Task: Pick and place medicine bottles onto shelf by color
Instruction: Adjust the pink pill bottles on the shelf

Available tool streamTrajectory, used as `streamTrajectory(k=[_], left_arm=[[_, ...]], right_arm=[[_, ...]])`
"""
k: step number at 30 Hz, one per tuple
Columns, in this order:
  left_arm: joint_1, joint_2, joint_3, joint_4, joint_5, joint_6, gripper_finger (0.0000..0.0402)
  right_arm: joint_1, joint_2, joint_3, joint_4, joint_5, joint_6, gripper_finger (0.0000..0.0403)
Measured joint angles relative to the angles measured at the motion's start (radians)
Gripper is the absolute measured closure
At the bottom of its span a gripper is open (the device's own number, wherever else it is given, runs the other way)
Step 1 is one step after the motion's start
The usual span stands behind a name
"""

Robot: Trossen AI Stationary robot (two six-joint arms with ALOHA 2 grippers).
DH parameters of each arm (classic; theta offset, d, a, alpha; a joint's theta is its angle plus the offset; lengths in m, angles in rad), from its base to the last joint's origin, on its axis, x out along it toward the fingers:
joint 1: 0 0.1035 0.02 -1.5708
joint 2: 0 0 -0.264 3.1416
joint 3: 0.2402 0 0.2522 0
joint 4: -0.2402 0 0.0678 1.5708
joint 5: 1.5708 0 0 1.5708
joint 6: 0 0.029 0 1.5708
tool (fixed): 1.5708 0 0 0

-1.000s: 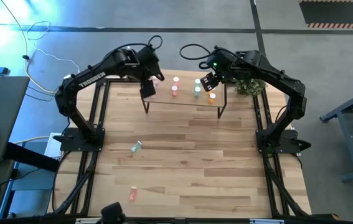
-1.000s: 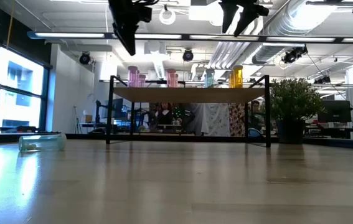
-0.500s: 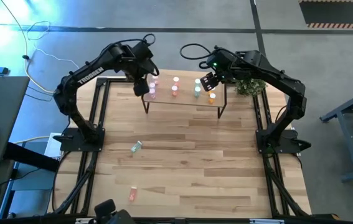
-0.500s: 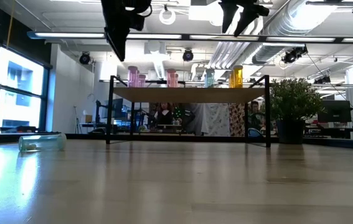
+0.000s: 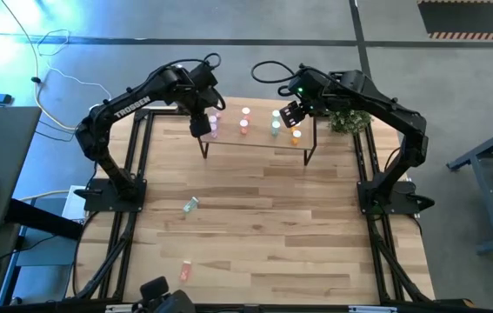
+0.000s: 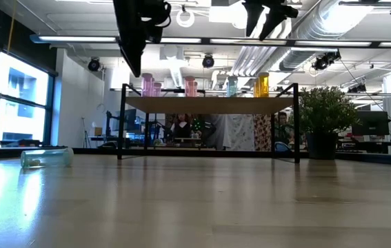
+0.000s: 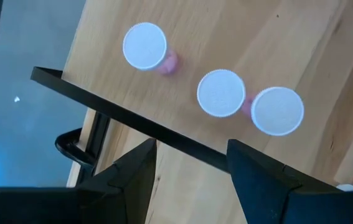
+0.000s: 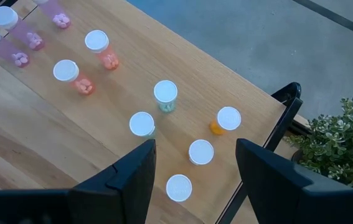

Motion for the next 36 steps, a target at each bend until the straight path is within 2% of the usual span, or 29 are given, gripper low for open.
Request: streamTrajectory(k=[14,36], left_arm=[[0.000,0.046,0.000,0.003,-0.004,0.007,0.0213],[0.000,0.047,0.000,0.049,-0.003,0.005,0.0213]], right_arm=[[0.000,0.000,0.000,0.000,0.000,0.000,0.0190],[0.000,0.000,0.000,0.000,0.001,0.000,0.0190]])
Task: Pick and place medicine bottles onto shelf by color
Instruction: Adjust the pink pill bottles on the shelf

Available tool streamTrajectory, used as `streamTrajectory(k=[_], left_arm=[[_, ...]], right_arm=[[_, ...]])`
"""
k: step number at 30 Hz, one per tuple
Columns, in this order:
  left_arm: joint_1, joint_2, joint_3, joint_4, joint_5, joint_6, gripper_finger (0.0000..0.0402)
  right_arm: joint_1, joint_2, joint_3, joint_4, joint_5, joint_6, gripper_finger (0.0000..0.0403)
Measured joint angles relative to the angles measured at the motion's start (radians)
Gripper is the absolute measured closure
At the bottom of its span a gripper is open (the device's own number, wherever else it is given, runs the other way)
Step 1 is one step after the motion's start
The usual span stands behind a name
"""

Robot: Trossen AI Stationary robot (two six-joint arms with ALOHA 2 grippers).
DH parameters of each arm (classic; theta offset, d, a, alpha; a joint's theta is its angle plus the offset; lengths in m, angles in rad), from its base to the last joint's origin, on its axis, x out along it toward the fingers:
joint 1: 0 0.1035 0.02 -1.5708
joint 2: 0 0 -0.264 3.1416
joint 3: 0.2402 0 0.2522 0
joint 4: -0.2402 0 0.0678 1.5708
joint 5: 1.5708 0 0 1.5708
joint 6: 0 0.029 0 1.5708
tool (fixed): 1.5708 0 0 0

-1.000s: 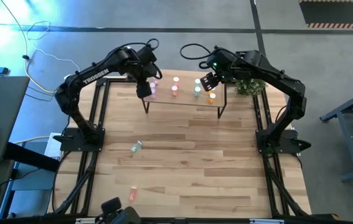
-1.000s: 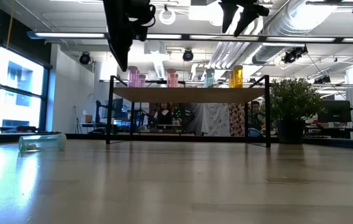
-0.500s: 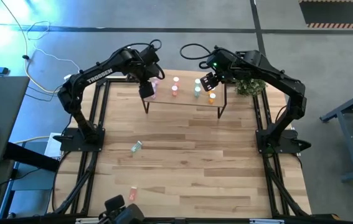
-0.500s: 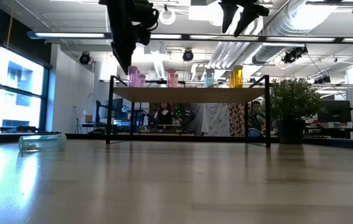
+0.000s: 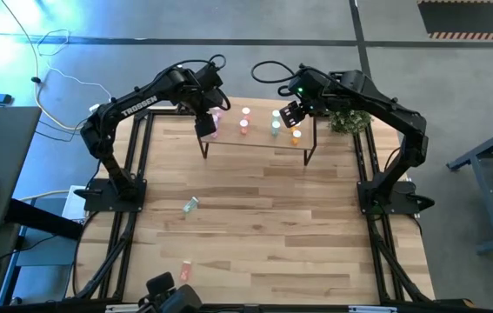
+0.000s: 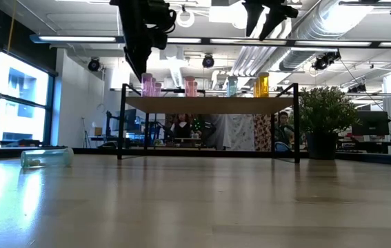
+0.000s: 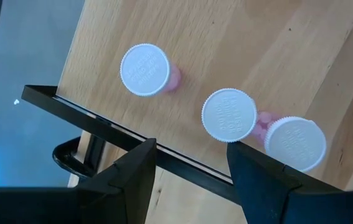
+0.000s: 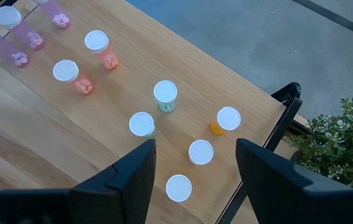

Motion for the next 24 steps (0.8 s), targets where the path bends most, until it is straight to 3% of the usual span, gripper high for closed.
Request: streamTrajectory(k=[14,24], left_arm=[[0.000,0.000,0.000,0.006,-0.050,-0.006,0.0213],[0.006,0.000,0.000,0.006,-0.023,-0.005,0.0213]], right_arm=[[0.000,0.000,0.000,0.000,0.003,0.000,0.0190],[0.000,0.000,0.000,0.000,0.002,0.011,0.0190]])
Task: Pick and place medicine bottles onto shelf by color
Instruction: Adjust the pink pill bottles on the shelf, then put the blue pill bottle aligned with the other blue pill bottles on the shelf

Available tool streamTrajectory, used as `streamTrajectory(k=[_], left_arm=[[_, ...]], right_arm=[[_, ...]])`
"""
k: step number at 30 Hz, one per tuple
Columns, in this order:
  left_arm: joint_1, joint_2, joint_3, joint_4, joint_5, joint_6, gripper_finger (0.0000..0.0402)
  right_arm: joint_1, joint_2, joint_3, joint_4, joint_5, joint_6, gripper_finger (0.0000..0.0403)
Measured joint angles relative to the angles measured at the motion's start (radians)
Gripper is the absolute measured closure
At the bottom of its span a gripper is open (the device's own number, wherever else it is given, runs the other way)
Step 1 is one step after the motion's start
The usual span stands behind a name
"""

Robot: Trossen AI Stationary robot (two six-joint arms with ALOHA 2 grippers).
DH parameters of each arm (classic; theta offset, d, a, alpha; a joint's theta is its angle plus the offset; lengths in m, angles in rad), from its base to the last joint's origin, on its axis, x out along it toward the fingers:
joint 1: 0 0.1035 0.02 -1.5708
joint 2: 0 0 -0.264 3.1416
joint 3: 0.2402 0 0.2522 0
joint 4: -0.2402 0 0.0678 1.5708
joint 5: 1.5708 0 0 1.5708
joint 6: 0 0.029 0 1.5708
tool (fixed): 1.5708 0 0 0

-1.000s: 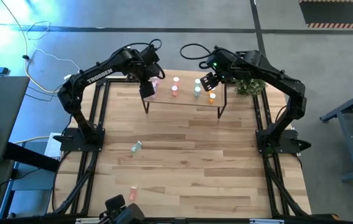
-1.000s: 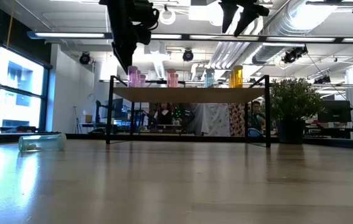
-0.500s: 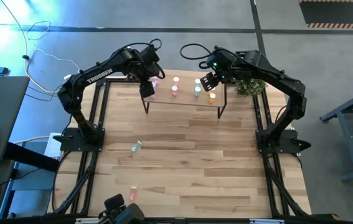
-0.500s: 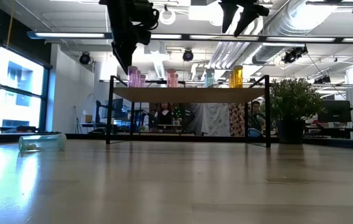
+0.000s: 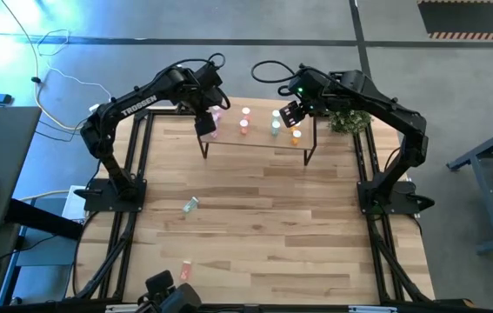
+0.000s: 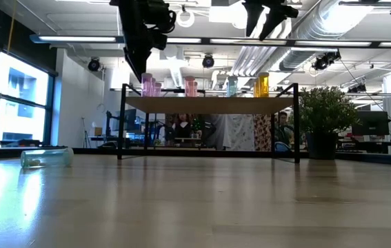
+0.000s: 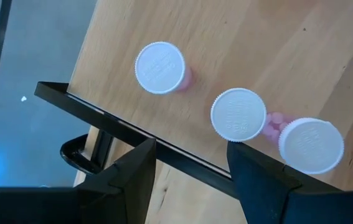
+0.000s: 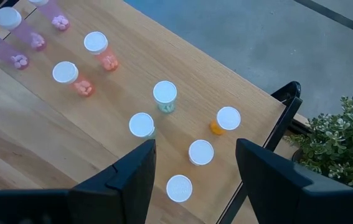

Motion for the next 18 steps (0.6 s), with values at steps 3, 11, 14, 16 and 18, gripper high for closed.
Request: streamTrajectory(k=[3,11,14,16,18], left_arm=[[0.000,0.000,0.000,0.000,0.005,0.000,0.0213],[0.001,0.000,0.000,-0.002,-0.019,0.008,0.0213],[0.001,0.000,0.000,-0.002,-0.048,0.008,0.0213],[0.001,0.000,0.000,-0.002,-0.057,0.008,0.0213],[0.001,-0.002,0.000,-0.002,-0.061,0.008,0.0213]], right_arm=[[0.000,0.000,0.000,0.000,0.000,0.000,0.0190],[0.000,0.000,0.000,0.000,-0.003,0.000,0.0190],[0.000,0.000,0.000,0.000,-0.003,-0.001,0.0190],[0.000,0.000,0.000,0.000,-0.003,-0.002,0.0190],[0.000,0.000,0.000,0.000,-0.003,-0.003,0.0190]])
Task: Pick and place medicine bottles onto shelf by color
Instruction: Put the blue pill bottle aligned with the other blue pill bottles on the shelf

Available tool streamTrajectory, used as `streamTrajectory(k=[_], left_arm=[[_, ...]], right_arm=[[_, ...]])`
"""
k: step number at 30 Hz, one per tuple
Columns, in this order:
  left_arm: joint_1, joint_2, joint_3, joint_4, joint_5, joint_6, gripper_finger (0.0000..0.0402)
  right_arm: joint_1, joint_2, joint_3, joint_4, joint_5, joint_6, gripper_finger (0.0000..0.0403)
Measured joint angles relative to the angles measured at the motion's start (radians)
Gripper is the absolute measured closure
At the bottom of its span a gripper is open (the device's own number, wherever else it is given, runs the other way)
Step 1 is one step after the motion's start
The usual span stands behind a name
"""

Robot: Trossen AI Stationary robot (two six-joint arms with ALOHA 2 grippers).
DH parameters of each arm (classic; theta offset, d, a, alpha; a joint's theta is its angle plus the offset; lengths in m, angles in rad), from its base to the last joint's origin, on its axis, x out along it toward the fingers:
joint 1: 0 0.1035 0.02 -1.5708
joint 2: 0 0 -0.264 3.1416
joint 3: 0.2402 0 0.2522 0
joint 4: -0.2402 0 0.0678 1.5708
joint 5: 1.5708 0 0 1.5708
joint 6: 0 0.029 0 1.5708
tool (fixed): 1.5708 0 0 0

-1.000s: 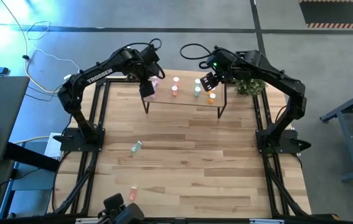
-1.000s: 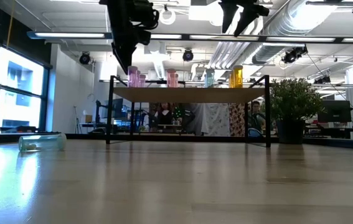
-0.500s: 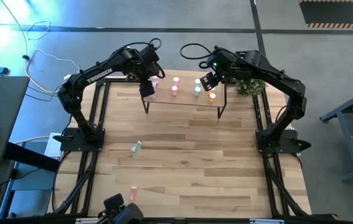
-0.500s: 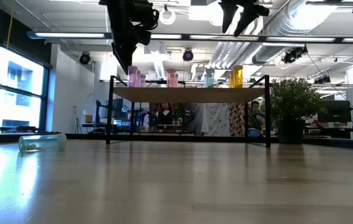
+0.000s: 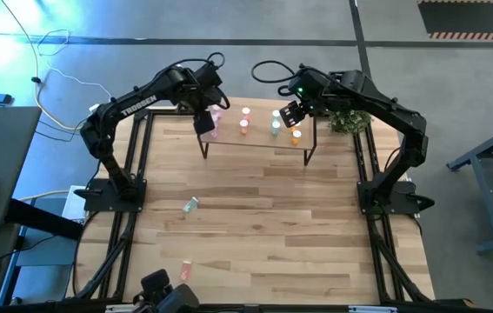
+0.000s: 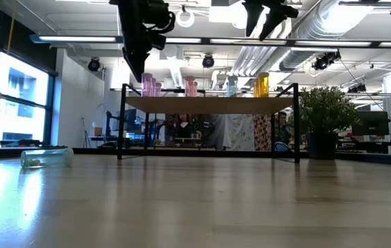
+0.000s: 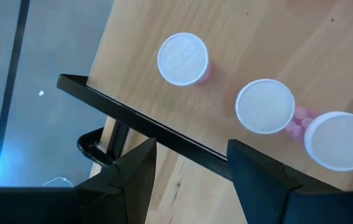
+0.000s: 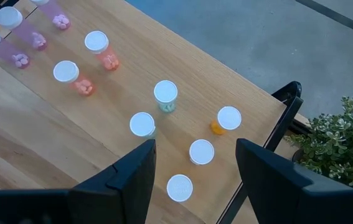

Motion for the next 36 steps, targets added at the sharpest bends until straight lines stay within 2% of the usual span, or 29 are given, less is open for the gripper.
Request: streamTrajectory(k=[10,17,22,29,32,36], left_arm=[[-0.007,-0.104,0.000,-0.005,0.005,-0.037,0.0213],[-0.033,-0.196,0.000,-0.072,0.133,-0.126,0.0213],[-0.091,-0.259,0.000,-0.099,0.207,-0.186,0.0213],[-0.194,-0.327,-0.004,-0.098,0.222,-0.272,0.0213],[-0.230,-0.363,-0.070,-0.078,0.220,-0.323,0.0213],[-0.277,-0.424,-0.220,-0.043,0.218,-0.412,0.0213]], right_arm=[[0.000,0.000,0.000,0.000,0.000,0.000,0.0190],[0.000,0.000,0.000,0.000,-0.024,0.000,0.0190],[0.000,0.000,0.000,0.000,-0.054,-0.007,0.0190],[0.000,0.000,0.000,0.000,-0.062,-0.034,0.0190],[0.000,0.000,0.000,0.000,-0.085,-0.045,0.0190],[0.000,0.000,0.000,-0.001,-0.104,-0.062,0.0190]])
